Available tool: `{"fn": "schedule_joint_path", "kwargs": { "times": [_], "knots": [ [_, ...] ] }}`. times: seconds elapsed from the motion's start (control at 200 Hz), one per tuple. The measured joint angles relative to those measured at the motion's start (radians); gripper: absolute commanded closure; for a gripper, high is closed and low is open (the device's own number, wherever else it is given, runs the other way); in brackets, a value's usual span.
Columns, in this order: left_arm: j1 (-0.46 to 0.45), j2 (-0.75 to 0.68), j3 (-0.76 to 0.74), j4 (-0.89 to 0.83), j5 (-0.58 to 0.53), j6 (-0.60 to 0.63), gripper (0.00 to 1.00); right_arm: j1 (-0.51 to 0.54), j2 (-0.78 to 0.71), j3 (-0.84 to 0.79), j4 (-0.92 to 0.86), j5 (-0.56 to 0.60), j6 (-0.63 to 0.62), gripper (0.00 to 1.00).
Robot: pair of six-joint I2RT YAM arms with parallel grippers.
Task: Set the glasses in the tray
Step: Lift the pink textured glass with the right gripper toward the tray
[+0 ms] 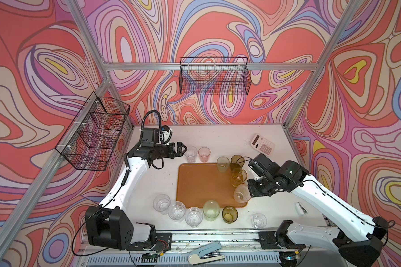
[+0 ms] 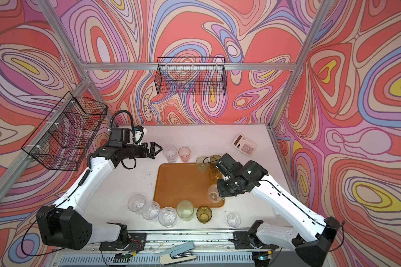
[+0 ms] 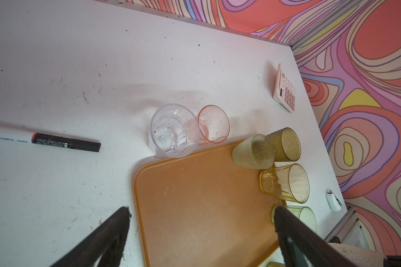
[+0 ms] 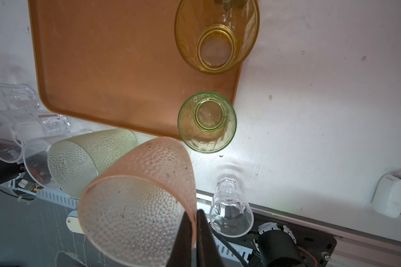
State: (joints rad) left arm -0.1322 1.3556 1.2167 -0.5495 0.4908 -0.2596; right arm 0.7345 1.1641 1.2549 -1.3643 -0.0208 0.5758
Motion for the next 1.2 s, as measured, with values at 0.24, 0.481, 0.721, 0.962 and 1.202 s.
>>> {"fn": "schedule_joint_path", "kwargs": {
  "times": [0.24,0.481,0.721,0.962,1.202],
  "knots": [
    [0.000,0.000,0.000,0.000,0.000,0.000,0.00,0.000,0.110,0.110,0.005,0.017,-0.059,1.00],
    [0.000,0.000,0.000,0.000,0.000,0.000,0.00,0.000,0.222,0.188,0.018,0.039,-0.151,1.00],
    [0.000,0.000,0.000,0.000,0.000,0.001,0.00,0.000,0.300,0.234,0.052,0.052,-0.241,1.00],
    [0.000,0.000,0.000,0.000,0.000,0.001,0.00,0.000,0.373,0.250,0.097,0.056,-0.315,1.00],
    [0.000,0.000,0.000,0.000,0.000,0.001,0.00,-0.035,0.449,0.278,0.129,0.053,-0.397,1.00]
  ]
}}
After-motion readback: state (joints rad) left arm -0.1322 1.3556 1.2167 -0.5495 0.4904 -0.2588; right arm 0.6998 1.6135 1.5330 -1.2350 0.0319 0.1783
